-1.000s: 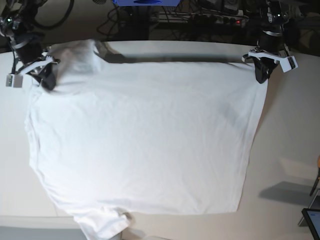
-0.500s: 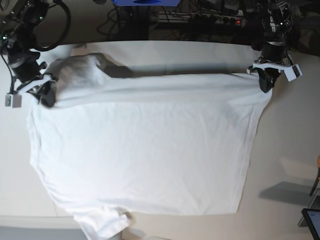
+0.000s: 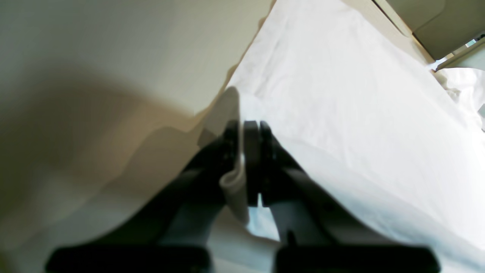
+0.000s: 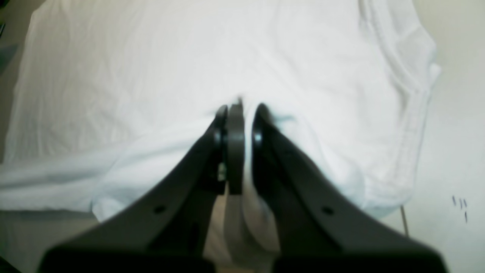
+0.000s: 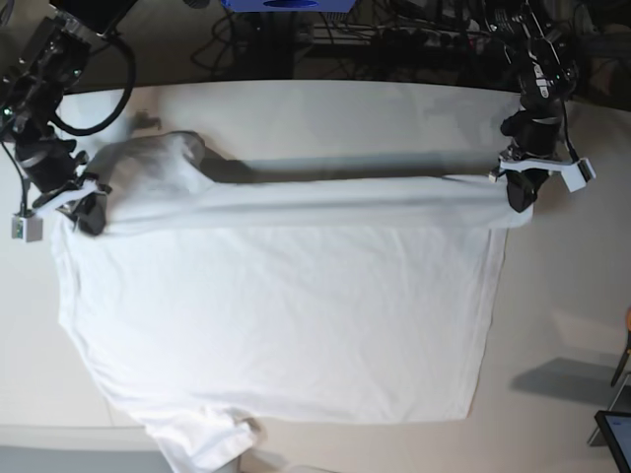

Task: Fold the T-shirt properly
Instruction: 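Pull the shoulder edge with both grippers, folding it over the shirt body, then drag the right gripper along the shirt side toward the hem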

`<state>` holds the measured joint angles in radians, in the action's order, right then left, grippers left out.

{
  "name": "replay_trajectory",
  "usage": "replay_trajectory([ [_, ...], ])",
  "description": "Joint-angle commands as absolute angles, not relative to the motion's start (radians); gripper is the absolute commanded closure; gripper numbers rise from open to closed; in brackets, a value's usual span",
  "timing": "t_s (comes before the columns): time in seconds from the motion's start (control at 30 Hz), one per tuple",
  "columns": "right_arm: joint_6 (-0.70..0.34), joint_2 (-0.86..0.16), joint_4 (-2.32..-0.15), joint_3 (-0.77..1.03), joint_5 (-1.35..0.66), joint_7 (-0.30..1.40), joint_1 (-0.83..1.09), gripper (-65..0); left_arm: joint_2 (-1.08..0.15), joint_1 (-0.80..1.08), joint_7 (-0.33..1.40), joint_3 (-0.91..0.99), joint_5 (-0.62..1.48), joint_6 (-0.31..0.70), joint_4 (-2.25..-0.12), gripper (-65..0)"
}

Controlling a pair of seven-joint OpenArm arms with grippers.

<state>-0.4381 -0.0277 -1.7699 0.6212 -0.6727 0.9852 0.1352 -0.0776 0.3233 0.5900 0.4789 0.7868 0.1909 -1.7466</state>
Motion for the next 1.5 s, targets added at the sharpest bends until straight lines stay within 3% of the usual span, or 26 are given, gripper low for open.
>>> replay_trajectory([
  [0.0, -0.435, -0.042, -1.773, 0.627, -0.671, 0.951, 0.116, 0.0, -0.091, 0.308, 0.584, 0.487, 0.789, 0.173, -1.745, 0.0],
  [0.8, -0.435, -0.117, -1.581, 0.561, -0.657, 0.944, -0.015, 0.0, -0.077, 0.185, 0.585, 0.484, 0.788, 0.140, -1.592, 0.0],
  [1.47, -0.397, -0.120, -1.511, 0.536, -0.657, 0.934, -0.081, -0.1, -0.071, 0.067, 0.585, 0.479, 0.789, 0.140, -1.526, 0.0],
])
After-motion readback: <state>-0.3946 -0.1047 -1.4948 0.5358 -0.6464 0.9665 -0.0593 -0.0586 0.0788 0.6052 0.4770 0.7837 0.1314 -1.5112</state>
